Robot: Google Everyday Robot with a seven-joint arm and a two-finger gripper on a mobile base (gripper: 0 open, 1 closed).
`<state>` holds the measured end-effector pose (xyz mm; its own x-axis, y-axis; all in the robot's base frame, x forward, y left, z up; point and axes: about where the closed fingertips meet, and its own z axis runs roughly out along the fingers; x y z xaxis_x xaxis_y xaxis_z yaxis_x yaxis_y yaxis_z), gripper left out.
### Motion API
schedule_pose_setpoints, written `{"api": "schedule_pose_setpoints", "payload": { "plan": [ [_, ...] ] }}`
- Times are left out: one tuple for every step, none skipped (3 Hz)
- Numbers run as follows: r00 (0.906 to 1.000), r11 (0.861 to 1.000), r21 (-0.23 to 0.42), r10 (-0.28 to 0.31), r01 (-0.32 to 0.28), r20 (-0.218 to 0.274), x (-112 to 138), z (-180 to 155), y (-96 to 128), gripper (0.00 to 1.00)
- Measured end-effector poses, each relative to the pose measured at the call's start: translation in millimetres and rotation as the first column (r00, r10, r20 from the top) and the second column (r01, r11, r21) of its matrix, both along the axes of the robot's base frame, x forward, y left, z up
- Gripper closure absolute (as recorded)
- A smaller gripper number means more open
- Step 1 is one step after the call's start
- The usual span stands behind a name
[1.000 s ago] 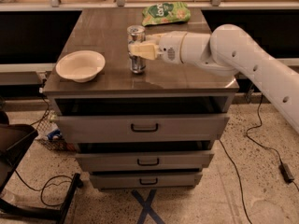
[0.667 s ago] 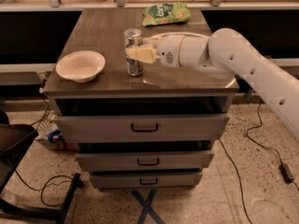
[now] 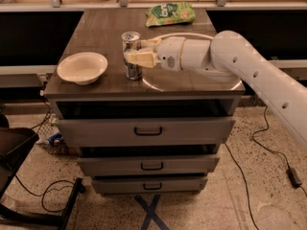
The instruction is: Move redbull can near paper bowl
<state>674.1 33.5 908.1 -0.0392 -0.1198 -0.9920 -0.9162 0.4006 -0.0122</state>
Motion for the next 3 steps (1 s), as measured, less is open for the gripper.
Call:
{"api": "schedule_pose_setpoints", "payload": {
  "plan": [
    [1.0, 1.0, 0.0, 0.007, -0.007, 0.0, -0.9, 0.1, 4.0, 0.51],
    [0.9999, 1.0, 0.0, 0.01, -0.01, 0.0, -1.5, 0.2, 6.4, 0.27],
    [0.9999, 1.0, 0.001, 0.015, -0.015, 0.0, -2.2, 0.3, 9.1, 0.04]
  ]
}}
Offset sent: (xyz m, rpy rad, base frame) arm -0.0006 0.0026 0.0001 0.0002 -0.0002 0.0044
